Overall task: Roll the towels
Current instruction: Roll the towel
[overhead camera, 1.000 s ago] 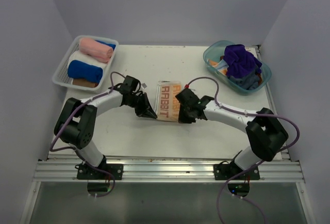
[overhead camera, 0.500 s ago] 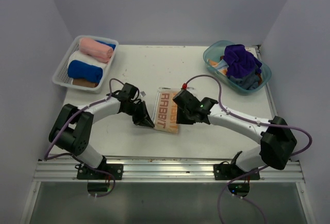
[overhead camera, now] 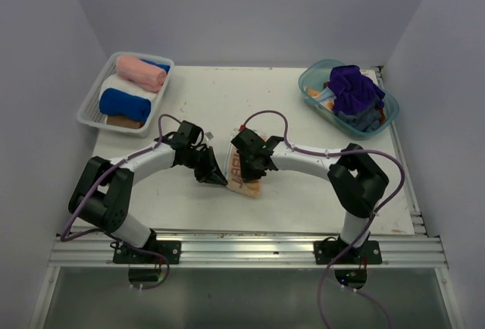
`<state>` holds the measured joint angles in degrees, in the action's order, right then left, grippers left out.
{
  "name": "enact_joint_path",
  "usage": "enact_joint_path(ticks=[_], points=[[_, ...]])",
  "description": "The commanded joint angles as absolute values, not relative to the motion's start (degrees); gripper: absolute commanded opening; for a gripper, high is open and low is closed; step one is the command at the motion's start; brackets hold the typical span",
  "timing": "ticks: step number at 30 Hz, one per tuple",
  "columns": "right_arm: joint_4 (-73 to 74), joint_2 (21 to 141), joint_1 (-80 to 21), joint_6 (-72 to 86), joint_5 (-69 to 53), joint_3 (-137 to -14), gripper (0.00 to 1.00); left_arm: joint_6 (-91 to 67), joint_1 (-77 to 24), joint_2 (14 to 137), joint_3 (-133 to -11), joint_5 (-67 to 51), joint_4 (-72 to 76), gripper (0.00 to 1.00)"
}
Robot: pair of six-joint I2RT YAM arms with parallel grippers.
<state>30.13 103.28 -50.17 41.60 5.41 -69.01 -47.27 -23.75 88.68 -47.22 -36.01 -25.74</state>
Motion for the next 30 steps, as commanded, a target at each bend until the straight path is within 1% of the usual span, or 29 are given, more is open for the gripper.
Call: enact_joint_path(ticks=[1,6,13,16,17,19,20,21,22,25,27,28,30], points=[[25.14,104.24,-49.92,41.13,0.18,-68.03,0.13,-49.56,-23.82,87.01,-48.34,-37.7,-24.09,0.0],[21.71,105.12,-49.66,43.15,-3.16,-64.78,0.11,-50.98,-23.82,87.71,-49.83,-37.97,-21.8,0.0],[21.09,104.59,-49.48,44.21,-4.49,-64.6,0.11,-51.51,-23.82,90.17,-51.5,-38.14,-20.21,0.0],[22.32,101.87,-49.57,43.07,-1.68,-65.21,0.18,-50.71,-23.38,89.3,-50.02,-37.62,-21.09,0.0],[23.28,100.21,-49.57,42.54,-0.71,-65.39,0.25,-50.63,-23.12,88.6,-49.14,-37.62,-20.92,0.0],[23.82,98.18,-49.66,40.26,0.96,-65.56,0.33,-49.32,-22.42,86.4,-47.11,-36.75,-21.44,0.0],[24.86,97.39,-49.75,39.12,1.58,-65.83,0.39,-48.44,-22.33,85.96,-46.85,-36.3,-22.23,0.07],[25.48,96.08,-50.09,36.76,2.28,-66.61,0.41,-47.56,-22.24,85.17,-46.76,-35.78,-24.32,0.13],[26.1,95.63,-50.62,35.52,4.11,-66.97,0.46,-46.07,-22.24,84.73,-46.58,-34.73,-25.22,0.3],[28.3,94.4,-51.94,30.69,7.54,-67.76,0.48,-43.87,-22.06,82.27,-45.88,-33.05,-28.12,0.57],[29.09,93.96,-52.82,26.75,9.66,-67.5,0.5,-42.46,-21.71,80.43,-45.88,-31.65,-30.83,0.59],[28.92,93.78,-54.39,25.07,10.8,-67.33,0.51,-42.02,-21.45,79.81,-45.97,-31.21,-31.63,0.62],[27.78,93.08,-56.85,19.64,11.95,-67.24,0.55,-41.23,-20.05,78.15,-46.75,-30.15,-34.08,0.62]])
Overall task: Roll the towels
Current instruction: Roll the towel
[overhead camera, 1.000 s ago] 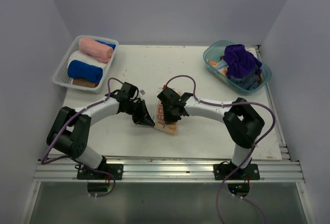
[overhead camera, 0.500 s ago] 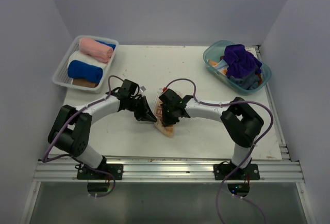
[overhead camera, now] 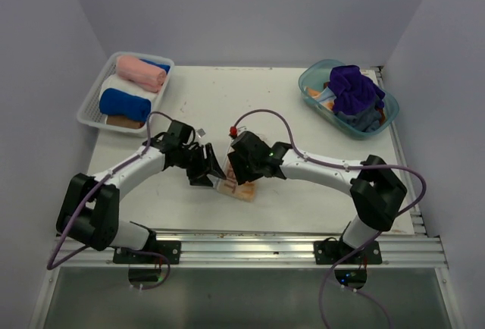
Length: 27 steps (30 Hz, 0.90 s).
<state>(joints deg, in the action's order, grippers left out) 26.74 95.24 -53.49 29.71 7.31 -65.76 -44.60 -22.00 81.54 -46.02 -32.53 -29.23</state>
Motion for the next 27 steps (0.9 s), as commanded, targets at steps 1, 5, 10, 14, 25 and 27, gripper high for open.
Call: enact_joint_path(ticks=[1,5,10,14,25,27], points=[[26.99,92.9,-59.82,17.69,12.56,-67.24,0.58,-40.26,-19.08,77.79,-47.02,-30.06,-34.71,0.62],[24.36,95.53,-64.42,11.35,16.34,-66.71,0.66,-37.27,-12.23,77.26,-48.51,-30.67,-37.7,0.6],[21.62,100.89,-66.62,6.25,18.89,-66.09,0.67,-34.45,-1.77,77.08,-48.51,-33.92,-39.29,0.59],[18.91,106.77,-66.45,3.96,23.02,-67.58,0.65,-34.28,-0.53,76.9,-48.08,-34.01,-39.2,0.59],[20.03,104.59,-59.52,9.84,0.2,-69.69,0.0,-33.93,-0.53,74.36,-42.81,-38.49,-36.48,0.66],[21.97,105.2,-57.14,13.25,-10.6,-71.8,0.0,-34.1,-0.61,73.66,-41.49,-39.28,-35.78,0.66]])
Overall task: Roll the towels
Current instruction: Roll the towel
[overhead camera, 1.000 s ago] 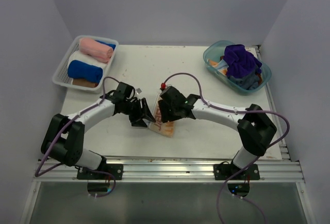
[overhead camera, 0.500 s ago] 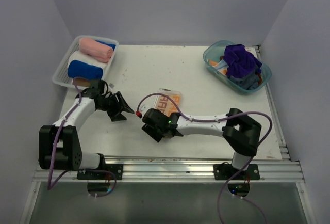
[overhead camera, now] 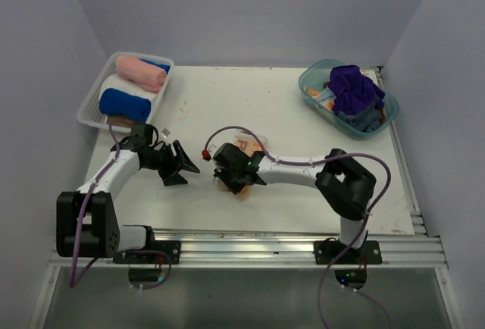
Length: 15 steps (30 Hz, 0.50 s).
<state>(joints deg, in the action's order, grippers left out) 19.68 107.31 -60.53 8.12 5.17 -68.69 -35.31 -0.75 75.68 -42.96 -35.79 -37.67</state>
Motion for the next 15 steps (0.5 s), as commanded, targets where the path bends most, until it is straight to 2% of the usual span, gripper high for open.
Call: enact_joint_path(ticks=[1,6,11,15], points=[[22.41,106.42,-54.95,14.75,-13.85,-72.5,0.0,-34.45,-0.7,73.39,-41.05,-39.81,-35.77,0.65],[26.01,110.47,-50.54,25.46,-30.65,-79.53,0.0,-35.33,-1.58,71.37,-39.99,-41.74,-34.11,0.62],[25.32,114.08,-47.99,32.95,-39.71,-81.92,0.0,-35.94,-2.81,70.93,-39.55,-43.15,-31.56,0.59],[23.38,116.01,-46.85,36.91,-42.36,-81.04,0.0,-38.05,-3.95,70.75,-39.11,-43.94,-28.49,0.53]])
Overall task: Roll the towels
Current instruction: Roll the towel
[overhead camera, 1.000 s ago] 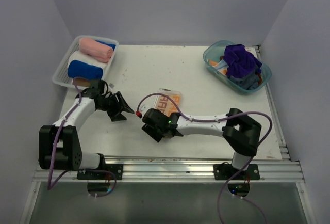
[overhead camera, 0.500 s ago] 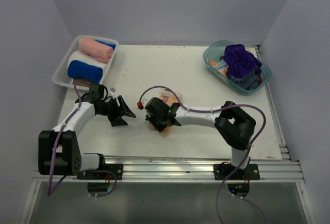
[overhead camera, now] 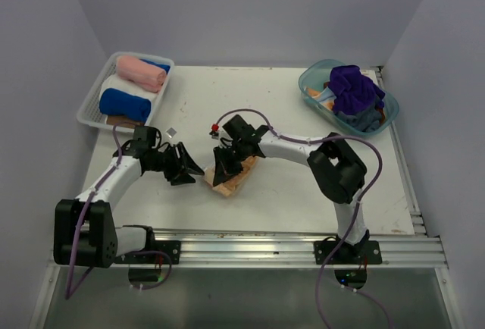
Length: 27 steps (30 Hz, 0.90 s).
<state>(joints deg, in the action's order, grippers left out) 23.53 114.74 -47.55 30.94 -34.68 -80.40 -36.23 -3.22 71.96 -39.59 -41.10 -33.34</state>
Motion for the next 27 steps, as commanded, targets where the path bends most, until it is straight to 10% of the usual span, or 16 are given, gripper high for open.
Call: enact_joint_path(ticks=[1,27], points=[[22.77,116.28,-46.32,37.44,-44.19,-80.86,0.0,-38.58,-4.04,70.84,-38.59,-44.38,-27.52,0.52],[16.79,121.12,-43.07,42.89,-49.93,-78.05,0.01,-49.04,-11.86,84.72,-36.83,-39.21,-7.47,0.42]])
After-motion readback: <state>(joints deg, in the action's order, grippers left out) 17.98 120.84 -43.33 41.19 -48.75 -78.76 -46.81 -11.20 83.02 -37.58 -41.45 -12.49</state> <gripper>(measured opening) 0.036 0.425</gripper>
